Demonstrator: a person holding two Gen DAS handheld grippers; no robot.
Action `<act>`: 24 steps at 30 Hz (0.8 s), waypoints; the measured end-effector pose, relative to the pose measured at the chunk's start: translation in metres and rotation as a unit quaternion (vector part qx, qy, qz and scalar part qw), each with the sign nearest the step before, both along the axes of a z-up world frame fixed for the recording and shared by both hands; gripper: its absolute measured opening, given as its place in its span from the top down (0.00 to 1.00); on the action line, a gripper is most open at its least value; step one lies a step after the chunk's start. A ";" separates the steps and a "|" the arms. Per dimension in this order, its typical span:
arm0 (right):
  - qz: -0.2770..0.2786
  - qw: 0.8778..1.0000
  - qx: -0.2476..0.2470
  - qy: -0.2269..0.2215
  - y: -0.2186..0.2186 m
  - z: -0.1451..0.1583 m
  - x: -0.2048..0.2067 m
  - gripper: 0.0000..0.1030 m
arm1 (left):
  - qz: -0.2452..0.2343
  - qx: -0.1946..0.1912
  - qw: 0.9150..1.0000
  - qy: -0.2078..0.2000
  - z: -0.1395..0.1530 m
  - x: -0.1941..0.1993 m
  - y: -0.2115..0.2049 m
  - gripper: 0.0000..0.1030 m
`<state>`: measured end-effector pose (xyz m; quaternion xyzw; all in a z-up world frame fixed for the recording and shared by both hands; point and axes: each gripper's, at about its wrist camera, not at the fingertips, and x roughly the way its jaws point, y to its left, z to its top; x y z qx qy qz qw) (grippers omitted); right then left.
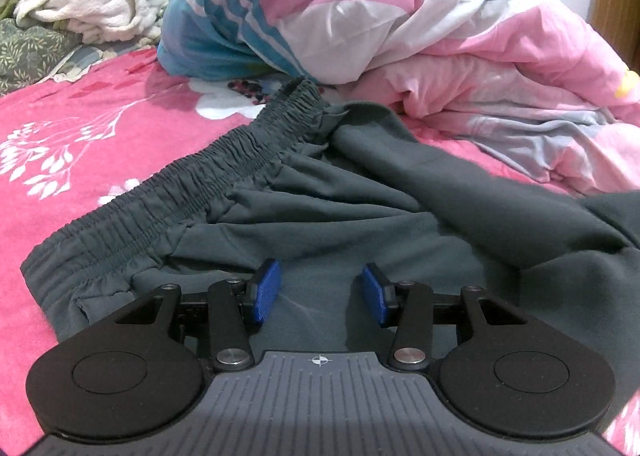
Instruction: Fold clothes
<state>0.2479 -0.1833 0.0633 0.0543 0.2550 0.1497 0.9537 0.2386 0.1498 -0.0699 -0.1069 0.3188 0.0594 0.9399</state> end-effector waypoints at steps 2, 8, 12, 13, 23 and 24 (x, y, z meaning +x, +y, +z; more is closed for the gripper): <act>0.005 1.000 -0.009 -0.023 0.001 0.010 -0.015 1.00 | 0.001 -0.003 1.000 0.000 0.000 0.000 0.001 0.56; -0.012 0.995 -0.076 -0.059 -0.006 0.018 -0.037 1.00 | 0.001 -0.009 1.000 0.001 0.000 -0.001 0.004 0.56; -0.008 0.998 -0.060 0.010 -0.012 -0.003 -0.033 0.99 | 0.001 -0.013 1.000 0.001 0.000 -0.001 0.006 0.57; 0.007 0.998 -0.051 0.031 -0.008 -0.012 -0.034 0.98 | 0.002 -0.015 1.000 0.001 0.000 -0.001 0.006 0.56; 0.153 0.979 -0.061 0.122 0.100 -0.100 -0.056 0.52 | 0.001 -0.021 1.000 0.002 0.001 -0.001 0.008 0.56; 0.148 0.978 -0.061 0.132 0.106 -0.108 -0.052 0.52 | 0.001 -0.022 1.000 0.002 0.000 -0.001 0.008 0.56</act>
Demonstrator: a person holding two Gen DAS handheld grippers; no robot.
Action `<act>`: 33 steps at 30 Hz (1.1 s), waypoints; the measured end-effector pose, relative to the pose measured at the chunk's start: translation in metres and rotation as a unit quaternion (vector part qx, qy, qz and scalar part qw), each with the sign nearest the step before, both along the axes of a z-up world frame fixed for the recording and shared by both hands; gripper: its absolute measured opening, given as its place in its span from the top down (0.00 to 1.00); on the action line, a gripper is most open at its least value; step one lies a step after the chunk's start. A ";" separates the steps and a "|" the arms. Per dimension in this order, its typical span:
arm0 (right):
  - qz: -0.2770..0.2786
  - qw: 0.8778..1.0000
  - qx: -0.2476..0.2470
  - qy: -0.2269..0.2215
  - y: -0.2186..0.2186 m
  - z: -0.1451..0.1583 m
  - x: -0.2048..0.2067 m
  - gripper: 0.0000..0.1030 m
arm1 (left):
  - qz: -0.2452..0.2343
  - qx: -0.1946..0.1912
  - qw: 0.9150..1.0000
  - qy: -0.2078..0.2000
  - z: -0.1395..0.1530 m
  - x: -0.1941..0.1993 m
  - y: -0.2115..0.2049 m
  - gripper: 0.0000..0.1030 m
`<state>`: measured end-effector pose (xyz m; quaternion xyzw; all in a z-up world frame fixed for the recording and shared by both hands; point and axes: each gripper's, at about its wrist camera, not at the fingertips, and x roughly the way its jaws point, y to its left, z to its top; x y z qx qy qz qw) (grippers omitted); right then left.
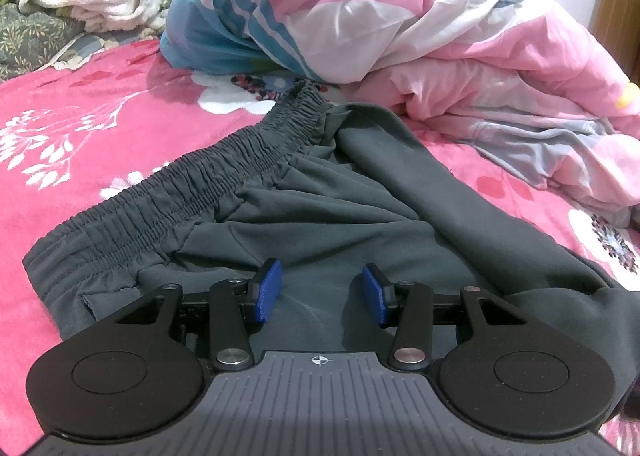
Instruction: Fold clothes
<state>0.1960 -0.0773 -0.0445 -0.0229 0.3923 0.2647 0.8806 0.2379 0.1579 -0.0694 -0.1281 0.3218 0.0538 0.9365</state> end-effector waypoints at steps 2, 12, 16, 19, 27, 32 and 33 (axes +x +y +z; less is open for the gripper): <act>-0.018 1.000 -0.007 0.017 0.006 -0.015 0.011 0.55 | 0.000 -0.002 1.000 0.000 0.000 0.000 0.001 0.56; -0.064 0.997 -0.001 -0.053 -0.024 0.042 0.007 0.97 | -0.002 0.003 1.000 0.001 0.000 0.001 -0.001 0.56; -0.091 0.992 -0.016 -0.090 -0.034 0.075 0.024 0.97 | -0.001 0.007 1.000 0.001 0.000 0.000 -0.002 0.56; -0.096 0.988 -0.034 -0.114 -0.030 0.095 0.047 0.97 | -0.003 0.008 1.000 0.000 0.000 0.001 -0.001 0.56; -0.097 0.987 -0.045 -0.118 -0.011 0.098 0.069 0.97 | 0.000 -0.012 1.000 0.004 0.001 0.004 0.007 0.56; -0.108 0.989 -0.059 -0.084 -0.021 0.080 0.072 0.97 | -0.004 -0.018 1.000 0.004 0.001 0.003 0.010 0.57; -0.110 0.990 -0.054 -0.073 -0.026 0.076 0.070 0.97 | -0.004 -0.020 1.000 0.004 0.001 0.003 0.010 0.57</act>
